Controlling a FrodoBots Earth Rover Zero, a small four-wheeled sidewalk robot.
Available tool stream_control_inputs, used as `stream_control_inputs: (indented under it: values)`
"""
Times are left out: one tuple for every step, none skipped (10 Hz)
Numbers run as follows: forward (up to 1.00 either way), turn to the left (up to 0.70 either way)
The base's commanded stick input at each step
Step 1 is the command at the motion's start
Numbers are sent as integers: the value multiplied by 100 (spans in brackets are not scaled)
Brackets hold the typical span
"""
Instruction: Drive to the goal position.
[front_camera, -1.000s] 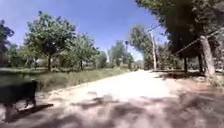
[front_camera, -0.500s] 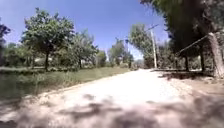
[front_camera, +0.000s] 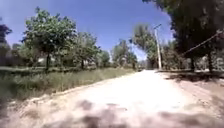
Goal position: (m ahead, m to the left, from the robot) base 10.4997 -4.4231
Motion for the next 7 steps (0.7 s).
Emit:
stream_control_inputs:
  values:
    - [85, -16]
    - [85, -11]
    - [85, -7]
    - [85, -3]
    - [85, -2]
    - [85, -9]
    - [85, -16]
